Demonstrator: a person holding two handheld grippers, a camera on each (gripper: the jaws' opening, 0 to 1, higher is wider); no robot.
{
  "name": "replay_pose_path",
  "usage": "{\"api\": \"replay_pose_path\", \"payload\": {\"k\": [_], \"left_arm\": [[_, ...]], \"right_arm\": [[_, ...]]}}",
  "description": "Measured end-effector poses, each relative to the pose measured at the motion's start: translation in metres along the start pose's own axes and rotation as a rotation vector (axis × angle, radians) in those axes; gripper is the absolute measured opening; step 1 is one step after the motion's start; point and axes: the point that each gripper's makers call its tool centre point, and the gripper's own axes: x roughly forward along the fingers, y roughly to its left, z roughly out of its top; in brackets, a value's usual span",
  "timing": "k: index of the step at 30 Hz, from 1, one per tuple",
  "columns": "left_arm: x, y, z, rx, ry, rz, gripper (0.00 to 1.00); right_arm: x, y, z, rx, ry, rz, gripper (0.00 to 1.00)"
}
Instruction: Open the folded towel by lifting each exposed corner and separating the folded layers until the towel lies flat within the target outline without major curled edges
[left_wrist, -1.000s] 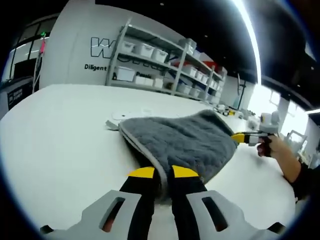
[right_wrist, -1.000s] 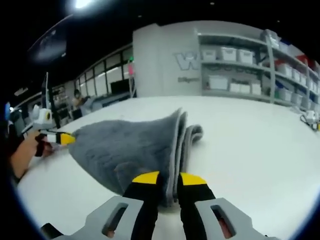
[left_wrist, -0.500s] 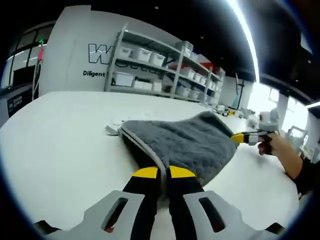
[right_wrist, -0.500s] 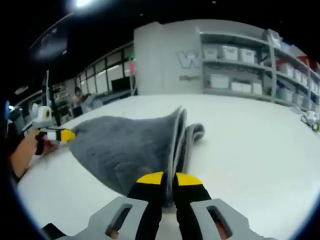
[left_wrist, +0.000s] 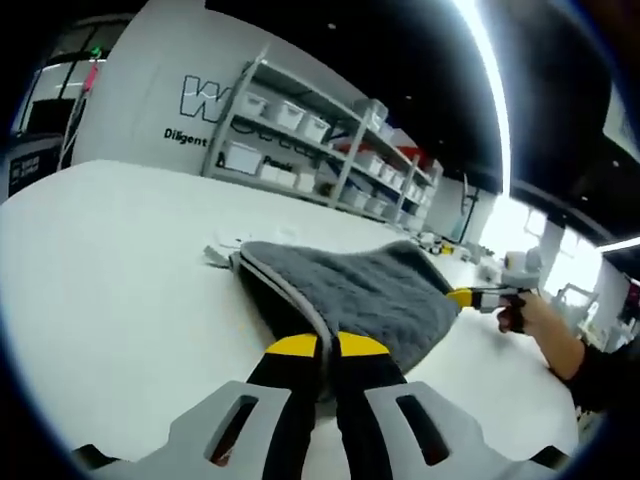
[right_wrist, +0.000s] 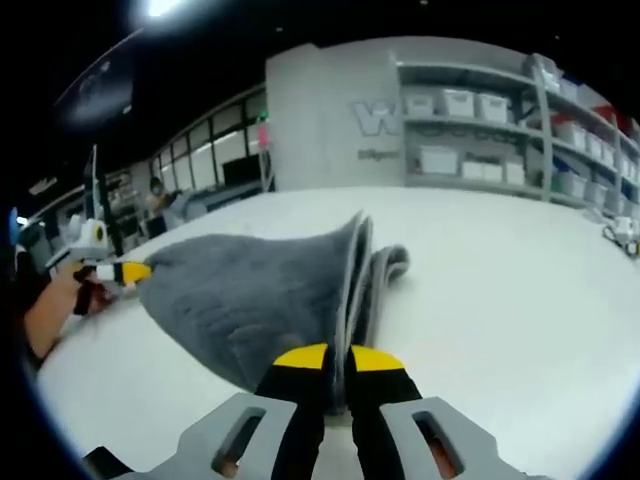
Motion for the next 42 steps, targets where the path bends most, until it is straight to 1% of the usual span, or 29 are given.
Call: {"api": "replay_pose_path", "payload": {"k": [3, 10, 14, 17, 19, 27, 32, 37, 39, 42], "left_arm": [[0.0, 0.001, -0.001, 0.012, 0.01, 0.003, 0.02], [-0.003, 0.002, -0.002, -0.005, 0.032, 0.013, 0.02], [-0.011, 0.005, 0.0, 0.014, 0.043, 0.025, 0.02], [-0.017, 0.007, -0.001, 0.025, 0.054, 0.028, 0.02], [-0.02, 0.007, -0.004, 0.053, 0.08, 0.024, 0.02], [-0.025, 0.01, -0.003, 0.094, 0.096, 0.041, 0.02], [-0.027, 0.009, -0.002, 0.117, 0.101, 0.042, 0.02], [-0.027, 0.008, -0.005, 0.115, 0.114, 0.036, 0.02], [-0.028, 0.008, -0.005, 0.116, 0.118, 0.035, 0.02], [-0.028, 0.008, -0.007, 0.116, 0.125, 0.037, 0.02]], "right_arm": [[0.0, 0.0, 0.0, 0.002, 0.0, 0.0, 0.02], [0.0, 0.002, -0.001, 0.005, 0.001, 0.007, 0.02], [0.002, 0.009, -0.001, 0.005, 0.004, 0.029, 0.02], [0.003, 0.015, -0.001, -0.002, 0.005, 0.043, 0.02], [0.005, 0.017, -0.002, -0.009, 0.007, 0.047, 0.02], [0.005, 0.025, -0.002, -0.036, 0.009, 0.07, 0.01], [0.005, 0.026, -0.002, -0.044, 0.012, 0.075, 0.01], [0.003, 0.027, -0.003, -0.045, 0.023, 0.084, 0.01], [0.001, 0.029, -0.007, -0.055, 0.043, 0.095, 0.01], [0.001, 0.03, -0.007, -0.064, 0.046, 0.098, 0.01]]}}
